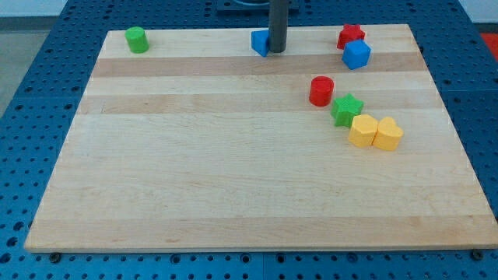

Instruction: Slide your arm at the red star

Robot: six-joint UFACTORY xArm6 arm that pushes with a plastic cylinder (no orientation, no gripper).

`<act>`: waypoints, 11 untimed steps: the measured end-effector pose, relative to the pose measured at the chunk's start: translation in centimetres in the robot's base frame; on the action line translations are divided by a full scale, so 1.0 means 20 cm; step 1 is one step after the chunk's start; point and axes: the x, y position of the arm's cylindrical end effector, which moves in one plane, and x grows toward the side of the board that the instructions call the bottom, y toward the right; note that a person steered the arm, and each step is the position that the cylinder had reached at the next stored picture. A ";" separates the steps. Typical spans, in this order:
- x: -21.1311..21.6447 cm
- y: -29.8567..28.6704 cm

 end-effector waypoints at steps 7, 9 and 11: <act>0.14 -0.25; 0.08 -0.28; 0.00 -0.30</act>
